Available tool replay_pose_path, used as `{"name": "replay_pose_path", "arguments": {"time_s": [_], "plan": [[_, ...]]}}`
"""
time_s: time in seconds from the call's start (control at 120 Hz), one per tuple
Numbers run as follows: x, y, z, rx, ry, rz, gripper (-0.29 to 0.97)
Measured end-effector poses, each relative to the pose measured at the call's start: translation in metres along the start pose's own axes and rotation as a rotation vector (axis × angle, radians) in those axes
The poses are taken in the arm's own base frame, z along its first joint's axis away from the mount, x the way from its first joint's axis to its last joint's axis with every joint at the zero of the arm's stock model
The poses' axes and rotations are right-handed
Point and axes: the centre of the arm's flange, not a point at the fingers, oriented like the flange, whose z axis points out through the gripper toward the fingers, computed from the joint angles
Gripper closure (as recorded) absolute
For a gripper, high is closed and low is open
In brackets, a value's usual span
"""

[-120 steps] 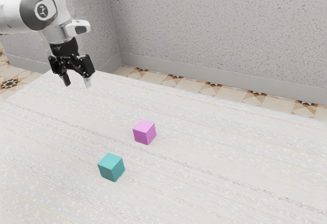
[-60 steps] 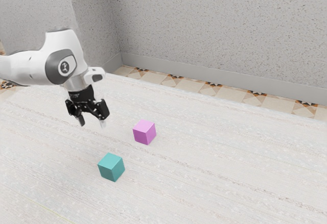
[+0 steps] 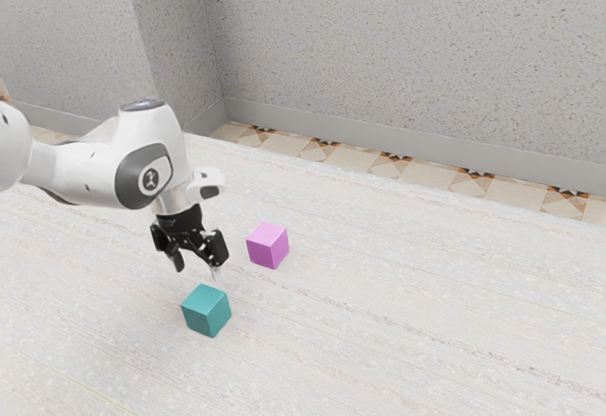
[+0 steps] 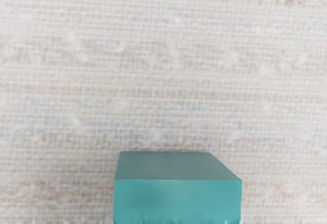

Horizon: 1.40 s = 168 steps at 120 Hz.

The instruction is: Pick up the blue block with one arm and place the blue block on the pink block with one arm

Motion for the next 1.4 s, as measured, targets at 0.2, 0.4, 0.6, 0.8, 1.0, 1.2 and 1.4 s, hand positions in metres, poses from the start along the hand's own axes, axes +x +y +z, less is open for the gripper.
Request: {"name": "replay_pose_path", "arguments": {"time_s": [0.2,0.4,0.6,0.8,1.0,1.2,1.4], "plan": [[-0.006,-0.007,0.013,-0.014,-0.017,-0.026,0.04],[-0.010,0.004,0.026,-0.013,-0.043,0.010,0.05],[-0.015,0.003,0.033,-0.016,-0.075,0.052,0.05],[-0.015,0.007,0.048,-0.040,-0.109,0.074,0.06],[-0.009,0.000,0.058,-0.059,-0.120,0.067,0.06],[-0.006,0.000,0.074,-0.055,-0.143,0.082,0.07],[-0.001,0.002,0.081,-0.061,-0.146,0.083,0.12]]}}
